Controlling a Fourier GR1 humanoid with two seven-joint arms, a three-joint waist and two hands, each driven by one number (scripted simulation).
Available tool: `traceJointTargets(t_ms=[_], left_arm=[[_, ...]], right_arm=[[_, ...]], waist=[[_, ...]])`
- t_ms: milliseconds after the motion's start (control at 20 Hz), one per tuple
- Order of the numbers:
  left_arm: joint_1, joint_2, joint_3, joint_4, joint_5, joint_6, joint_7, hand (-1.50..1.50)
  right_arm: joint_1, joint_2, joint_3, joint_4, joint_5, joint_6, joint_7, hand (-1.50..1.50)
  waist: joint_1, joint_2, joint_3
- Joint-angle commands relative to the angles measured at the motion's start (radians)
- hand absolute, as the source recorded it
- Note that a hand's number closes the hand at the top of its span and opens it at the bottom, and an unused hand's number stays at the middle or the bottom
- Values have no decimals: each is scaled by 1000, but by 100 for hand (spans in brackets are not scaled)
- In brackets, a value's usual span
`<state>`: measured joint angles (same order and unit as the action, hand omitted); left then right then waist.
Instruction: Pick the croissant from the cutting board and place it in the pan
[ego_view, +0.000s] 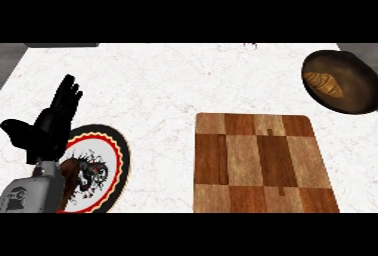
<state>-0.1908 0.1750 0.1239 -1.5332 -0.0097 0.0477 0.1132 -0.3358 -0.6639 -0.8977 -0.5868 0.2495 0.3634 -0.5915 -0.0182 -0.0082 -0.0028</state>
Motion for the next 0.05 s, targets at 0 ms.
traceJointTargets(t_ms=[0], left_arm=[[-56, 21, 27, 49, 10, -7, 5, 0]], right_arm=[[70, 82, 19, -233, -37, -20, 127, -150]], waist=[[-11, 0, -2]])
